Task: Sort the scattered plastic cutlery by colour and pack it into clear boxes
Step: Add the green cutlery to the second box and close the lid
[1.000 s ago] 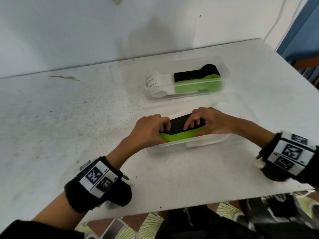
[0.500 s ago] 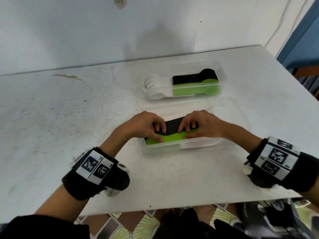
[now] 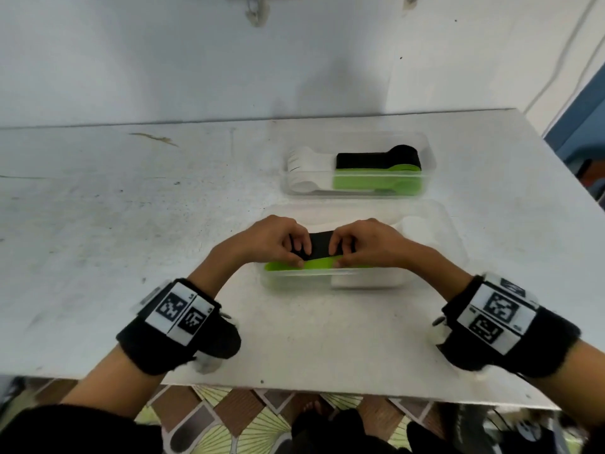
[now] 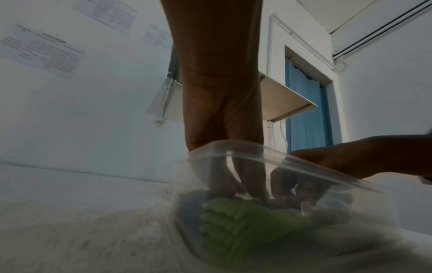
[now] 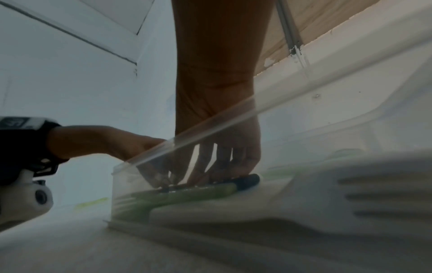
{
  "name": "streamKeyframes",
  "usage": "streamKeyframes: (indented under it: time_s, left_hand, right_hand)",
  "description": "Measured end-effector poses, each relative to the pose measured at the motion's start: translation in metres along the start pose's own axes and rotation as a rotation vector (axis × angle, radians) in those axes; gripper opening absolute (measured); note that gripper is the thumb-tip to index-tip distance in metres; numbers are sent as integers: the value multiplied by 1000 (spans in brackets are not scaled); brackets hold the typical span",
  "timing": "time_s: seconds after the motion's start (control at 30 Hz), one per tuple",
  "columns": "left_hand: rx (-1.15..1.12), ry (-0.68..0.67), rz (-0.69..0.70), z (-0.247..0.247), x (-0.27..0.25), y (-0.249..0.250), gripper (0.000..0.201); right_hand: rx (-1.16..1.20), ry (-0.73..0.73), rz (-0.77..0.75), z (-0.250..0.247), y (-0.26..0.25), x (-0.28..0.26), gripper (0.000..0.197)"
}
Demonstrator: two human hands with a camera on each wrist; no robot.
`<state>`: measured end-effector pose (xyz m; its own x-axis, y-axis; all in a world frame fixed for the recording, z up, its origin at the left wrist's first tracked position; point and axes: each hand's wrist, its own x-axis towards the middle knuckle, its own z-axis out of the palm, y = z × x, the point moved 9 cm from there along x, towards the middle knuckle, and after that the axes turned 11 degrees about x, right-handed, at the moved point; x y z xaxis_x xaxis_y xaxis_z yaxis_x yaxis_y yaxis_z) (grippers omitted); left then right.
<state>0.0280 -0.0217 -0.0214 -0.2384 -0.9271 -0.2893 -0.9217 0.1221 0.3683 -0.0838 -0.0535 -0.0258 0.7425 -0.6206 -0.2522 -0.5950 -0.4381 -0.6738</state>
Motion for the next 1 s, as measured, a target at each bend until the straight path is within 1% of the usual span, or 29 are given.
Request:
streamKeyframes:
  time_s: [0.03,0.1,0.2,0.27,0.37,0.43,0.57,0.63,0.83,1.0]
  left_hand:
    - [-92,53,6,-5,-2,1,17]
    - [-267,201,2,-18,-12,0,13]
    - [-395,389,-45,-38,-37,-16,15]
    - [-425,485,-79,-49,-61,-35,15]
    - [-396,613,-158,-68,-105,-74,18]
    - [-391,668,-223,-74,-137,-105,16]
    - [-390,791,-387,-78,-214,-177,12]
    - [-366,823,-459,-77,-253,-212,16]
    - [-317,815,-641,-74,-365,-320,24]
    - [-363,890,-737,-79,-435,-388,23]
  right_hand:
    - [9,10,-1,-1,-1,1,13]
    - [24,61,-26,-1,-9,2,16]
    - [60,174,-120,-1,-39,9,21]
    - [118,222,-203,5,-68,16,22]
    - [197,250,-309,22,-117,33,25]
    - [225,234,-366,41,-150,49,27]
    - [215,150,-455,90,-222,93,31]
    - [202,109,-494,120,-258,117,33]
    - [204,-9,-592,211,-370,180,35]
    - [229,-55,-619,264,-442,223,34]
